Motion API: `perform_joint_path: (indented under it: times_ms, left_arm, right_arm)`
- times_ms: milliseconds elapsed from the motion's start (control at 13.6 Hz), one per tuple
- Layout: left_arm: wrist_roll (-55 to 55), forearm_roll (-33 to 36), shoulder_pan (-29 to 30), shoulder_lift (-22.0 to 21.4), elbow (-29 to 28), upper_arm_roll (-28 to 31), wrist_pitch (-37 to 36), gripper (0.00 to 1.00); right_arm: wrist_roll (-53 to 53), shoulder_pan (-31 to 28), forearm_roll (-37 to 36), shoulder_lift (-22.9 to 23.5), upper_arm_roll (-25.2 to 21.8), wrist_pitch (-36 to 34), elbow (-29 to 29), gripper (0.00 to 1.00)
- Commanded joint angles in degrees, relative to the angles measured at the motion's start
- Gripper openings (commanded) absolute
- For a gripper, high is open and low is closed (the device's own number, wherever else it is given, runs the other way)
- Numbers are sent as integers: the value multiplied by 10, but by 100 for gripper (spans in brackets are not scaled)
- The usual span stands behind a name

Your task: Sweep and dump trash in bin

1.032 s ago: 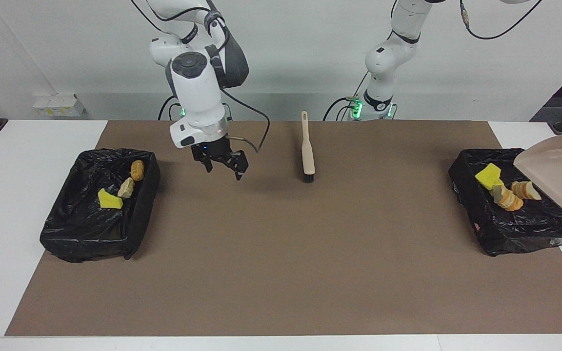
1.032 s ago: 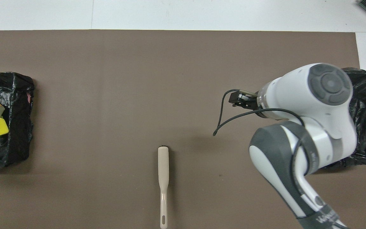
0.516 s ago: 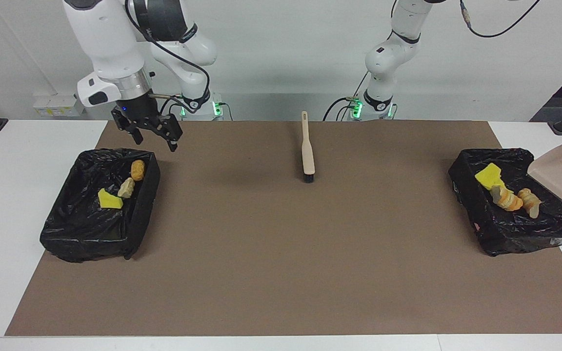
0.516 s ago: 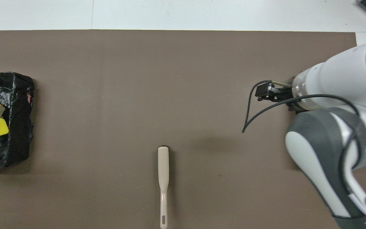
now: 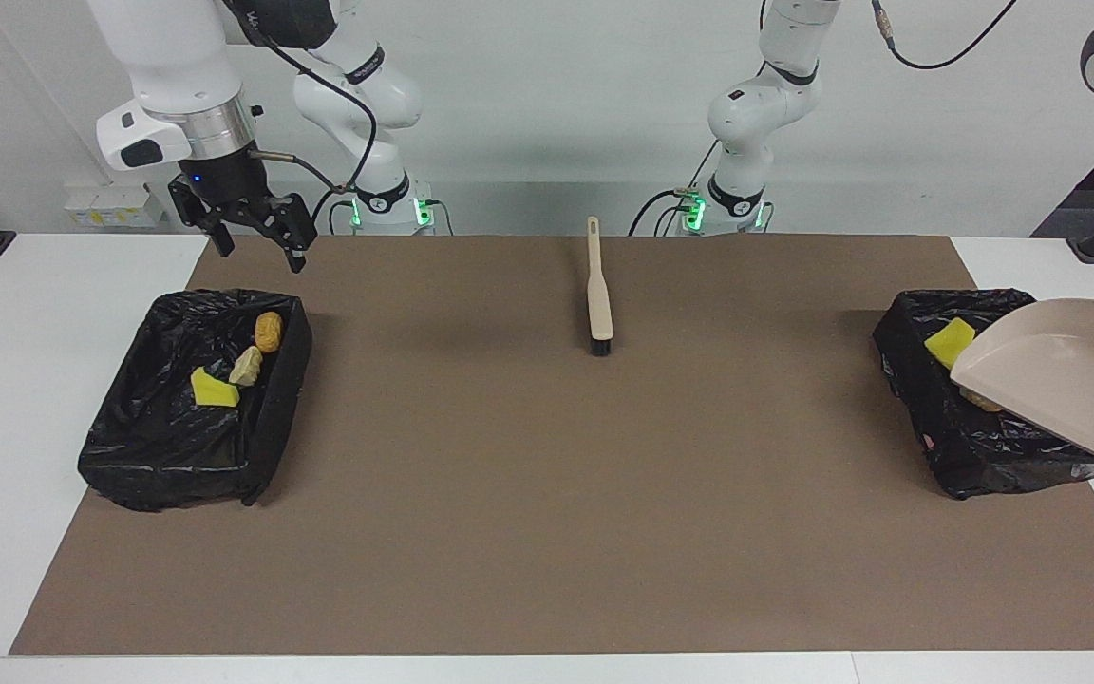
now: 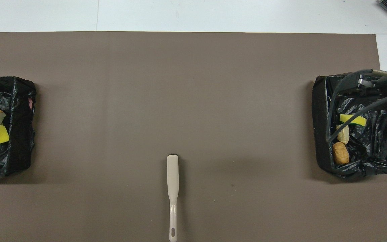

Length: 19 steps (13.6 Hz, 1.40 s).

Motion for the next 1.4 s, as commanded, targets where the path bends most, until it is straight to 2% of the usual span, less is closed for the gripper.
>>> perform_joint_path:
  times_ms: [0, 295, 590, 737, 959, 1180, 1327]
  left_arm:
    - [-174, -34, -77, -20, -13, 8, -64, 0]
    - [-411, -124, -197, -58, -81, 8, -84, 0]
    - [-629, -186, -330, -50, -91, 8, -60, 0]
    - [-707, -202, -386, -36, -92, 8, -27, 0]
    - [-826, -228, -450, 15, -93, 9, 38, 0]
    - [-882, -227, -492, 89, -93, 10, 98, 0]
    - [-900, -227, -497, 91, -130, 9, 148, 0]
  right_arm:
    - [-16, -1, -2, 7, 4, -4, 15, 100]
    - [-11, -1, 0, 6, 4, -4, 16, 100]
    - [-15, 1, -1, 5, 4, -6, 16, 100]
    - [-15, 15, -7, 5, -2, -11, 16, 100]
    - [-16, 65, -2, 5, -58, -13, 17, 100]
    - [-16, 67, -7, 5, -59, -21, 17, 100]
    - [-16, 67, 0, -3, -58, -31, 16, 100]
